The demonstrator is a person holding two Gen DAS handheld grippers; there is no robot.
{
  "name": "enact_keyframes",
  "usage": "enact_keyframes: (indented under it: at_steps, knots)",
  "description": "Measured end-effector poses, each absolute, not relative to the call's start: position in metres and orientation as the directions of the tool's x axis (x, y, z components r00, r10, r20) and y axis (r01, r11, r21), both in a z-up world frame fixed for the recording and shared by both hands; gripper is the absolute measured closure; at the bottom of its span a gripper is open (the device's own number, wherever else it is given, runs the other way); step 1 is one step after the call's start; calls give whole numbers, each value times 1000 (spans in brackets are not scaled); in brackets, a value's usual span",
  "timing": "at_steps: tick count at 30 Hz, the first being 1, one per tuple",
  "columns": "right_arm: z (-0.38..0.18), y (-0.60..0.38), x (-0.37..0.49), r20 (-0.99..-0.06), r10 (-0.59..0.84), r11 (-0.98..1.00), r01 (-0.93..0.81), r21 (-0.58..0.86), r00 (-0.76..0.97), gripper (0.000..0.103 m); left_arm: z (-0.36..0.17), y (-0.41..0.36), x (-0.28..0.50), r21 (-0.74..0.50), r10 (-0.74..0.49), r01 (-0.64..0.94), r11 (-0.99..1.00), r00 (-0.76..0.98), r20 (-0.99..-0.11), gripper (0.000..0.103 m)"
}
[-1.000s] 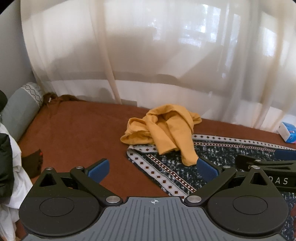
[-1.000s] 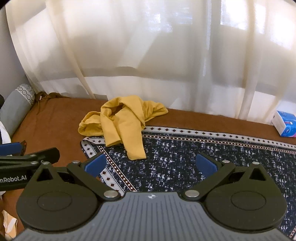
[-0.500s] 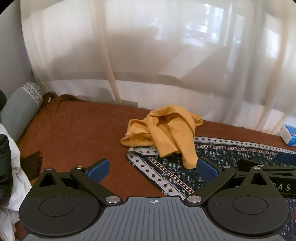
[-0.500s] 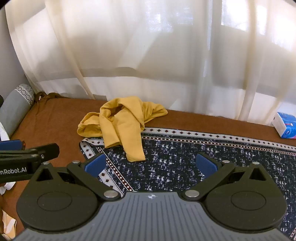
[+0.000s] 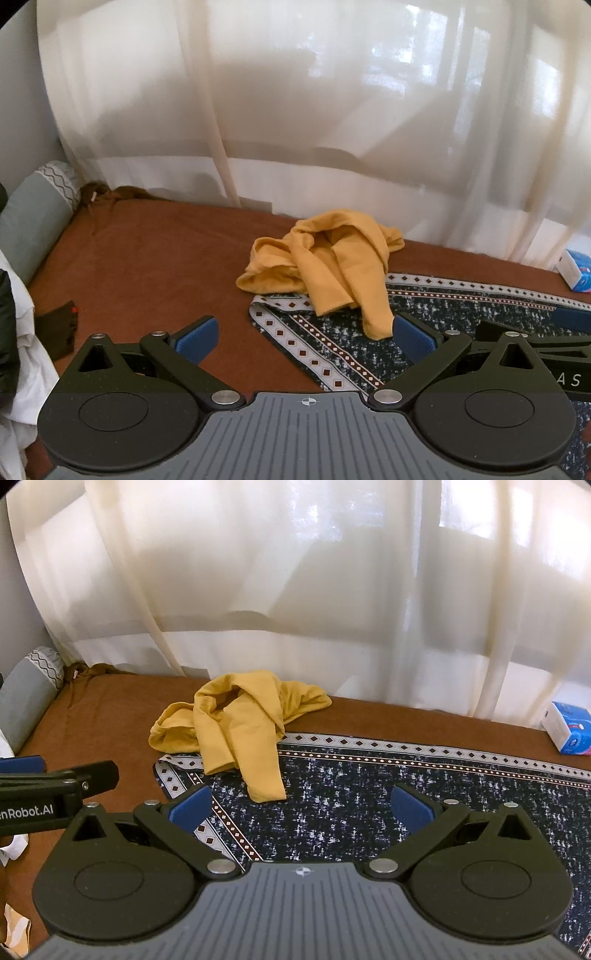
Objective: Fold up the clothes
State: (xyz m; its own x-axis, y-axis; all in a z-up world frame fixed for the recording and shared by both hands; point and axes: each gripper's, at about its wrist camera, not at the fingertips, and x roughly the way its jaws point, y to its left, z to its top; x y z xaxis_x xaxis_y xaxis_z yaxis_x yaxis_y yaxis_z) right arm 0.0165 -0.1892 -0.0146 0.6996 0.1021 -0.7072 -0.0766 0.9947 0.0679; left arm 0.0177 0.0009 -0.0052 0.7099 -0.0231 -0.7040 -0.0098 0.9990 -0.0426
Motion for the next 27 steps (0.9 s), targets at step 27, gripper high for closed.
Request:
enact_keyframes:
  at_steps: [27]
  knots:
    - [-18,-190,22,-715,101,995,-73,70,692,0,-9,3,22,-54,-30,-13,998,702,-711,0]
